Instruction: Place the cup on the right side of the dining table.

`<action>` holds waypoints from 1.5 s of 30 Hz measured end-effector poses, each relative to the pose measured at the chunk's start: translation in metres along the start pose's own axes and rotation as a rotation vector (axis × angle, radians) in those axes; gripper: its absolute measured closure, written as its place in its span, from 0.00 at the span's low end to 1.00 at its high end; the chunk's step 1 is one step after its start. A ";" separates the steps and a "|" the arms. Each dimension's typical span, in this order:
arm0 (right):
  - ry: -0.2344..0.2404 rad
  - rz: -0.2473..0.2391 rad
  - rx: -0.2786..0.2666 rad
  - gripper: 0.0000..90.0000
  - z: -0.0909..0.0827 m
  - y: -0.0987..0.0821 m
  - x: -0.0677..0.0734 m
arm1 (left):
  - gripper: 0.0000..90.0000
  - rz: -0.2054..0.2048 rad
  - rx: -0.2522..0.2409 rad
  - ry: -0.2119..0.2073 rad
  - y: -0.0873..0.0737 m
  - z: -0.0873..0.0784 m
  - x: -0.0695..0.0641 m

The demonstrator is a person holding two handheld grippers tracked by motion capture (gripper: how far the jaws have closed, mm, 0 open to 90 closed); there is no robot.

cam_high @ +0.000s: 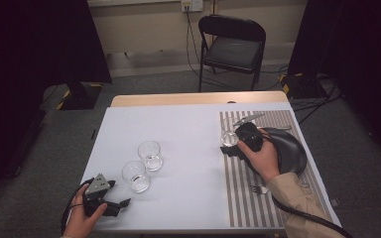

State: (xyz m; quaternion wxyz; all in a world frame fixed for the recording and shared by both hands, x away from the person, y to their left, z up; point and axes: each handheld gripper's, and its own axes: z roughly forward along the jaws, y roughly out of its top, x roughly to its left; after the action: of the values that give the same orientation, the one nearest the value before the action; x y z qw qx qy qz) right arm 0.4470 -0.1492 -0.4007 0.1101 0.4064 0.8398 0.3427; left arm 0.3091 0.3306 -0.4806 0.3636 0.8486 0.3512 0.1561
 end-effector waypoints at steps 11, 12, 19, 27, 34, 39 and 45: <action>0.025 -0.003 0.005 0.15 0.003 -0.006 0.007 | 0.09 0.001 0.000 0.000 0.000 0.000 0.000; 0.025 -0.003 0.005 0.15 0.003 -0.006 0.008 | 0.09 0.000 0.000 -0.001 0.000 0.000 0.000; 0.037 -0.006 0.005 0.16 0.004 -0.007 0.010 | 0.09 0.001 0.000 0.000 0.000 0.000 0.000; 0.045 -0.011 0.009 0.15 0.005 -0.010 0.013 | 0.09 0.000 0.000 0.000 0.000 0.000 0.000; 0.054 -0.012 0.010 0.15 0.006 -0.011 0.015 | 0.09 0.000 0.000 -0.001 0.000 0.000 0.000; 0.057 -0.016 0.008 0.15 0.006 -0.013 0.017 | 0.09 0.000 0.000 0.000 0.000 0.000 0.000; 0.065 -0.021 0.010 0.16 0.006 -0.015 0.019 | 0.09 0.001 0.000 0.001 0.000 0.000 0.000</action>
State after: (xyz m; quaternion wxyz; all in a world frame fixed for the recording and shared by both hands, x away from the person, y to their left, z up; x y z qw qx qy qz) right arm 0.4283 -0.1386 -0.4131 0.0845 0.3867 0.8489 0.3503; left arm 0.3091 0.3306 -0.4806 0.3633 0.8488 0.3507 0.1567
